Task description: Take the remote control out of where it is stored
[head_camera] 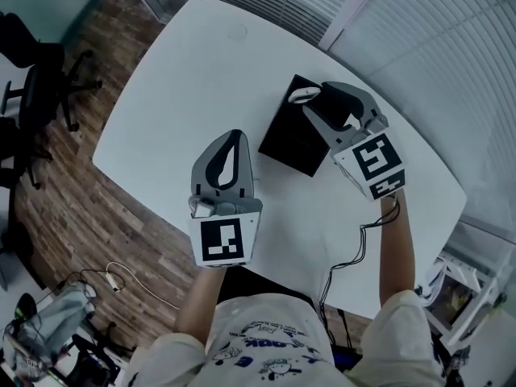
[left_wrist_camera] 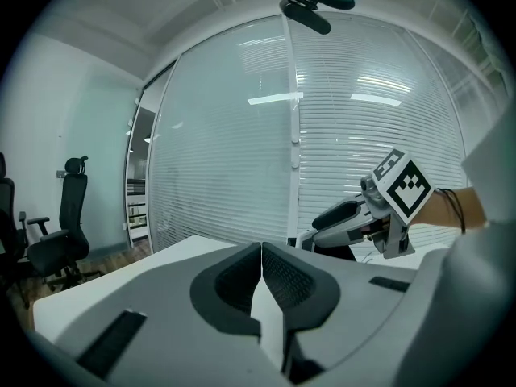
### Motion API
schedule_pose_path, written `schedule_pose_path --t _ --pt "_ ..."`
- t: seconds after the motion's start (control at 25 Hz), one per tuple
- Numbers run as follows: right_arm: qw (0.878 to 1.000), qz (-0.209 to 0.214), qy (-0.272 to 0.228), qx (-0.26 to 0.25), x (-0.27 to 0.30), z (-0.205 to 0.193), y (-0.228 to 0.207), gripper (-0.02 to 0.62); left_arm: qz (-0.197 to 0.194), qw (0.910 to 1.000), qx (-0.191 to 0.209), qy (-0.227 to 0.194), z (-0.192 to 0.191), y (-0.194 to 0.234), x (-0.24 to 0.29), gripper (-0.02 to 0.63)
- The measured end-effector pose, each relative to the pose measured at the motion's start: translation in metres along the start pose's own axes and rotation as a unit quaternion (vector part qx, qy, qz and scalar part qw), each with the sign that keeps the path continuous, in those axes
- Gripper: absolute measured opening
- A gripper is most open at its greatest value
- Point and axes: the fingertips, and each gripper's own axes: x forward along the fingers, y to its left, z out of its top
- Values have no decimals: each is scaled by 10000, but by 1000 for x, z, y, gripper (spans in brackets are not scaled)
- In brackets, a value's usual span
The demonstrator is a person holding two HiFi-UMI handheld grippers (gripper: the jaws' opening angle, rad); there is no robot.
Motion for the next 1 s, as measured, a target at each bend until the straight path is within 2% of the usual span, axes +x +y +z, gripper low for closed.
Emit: schedule_pose_path --t 0.2,0.4,0.52,0.64,1.0 --pt "9987 422 143 -237 13 -3 1 204 0 9999 -26 120 -11 1 7 17" --pt "9935 762 482 -701 19 -11 7 203 -76 9998 34 169 -19 -5 14 17" --pt "9928 766 565 -728 20 -13 6 201 -107 9997 21 219 -24 -9 15 17" --pt "9925 682 650 -782 18 -13 5 125 -127 9996 5 267 -27 -11 15 17" --pt "9892 766 911 -852 18 -19 15 95 -131 9996 7 260 -27 -12 7 17"
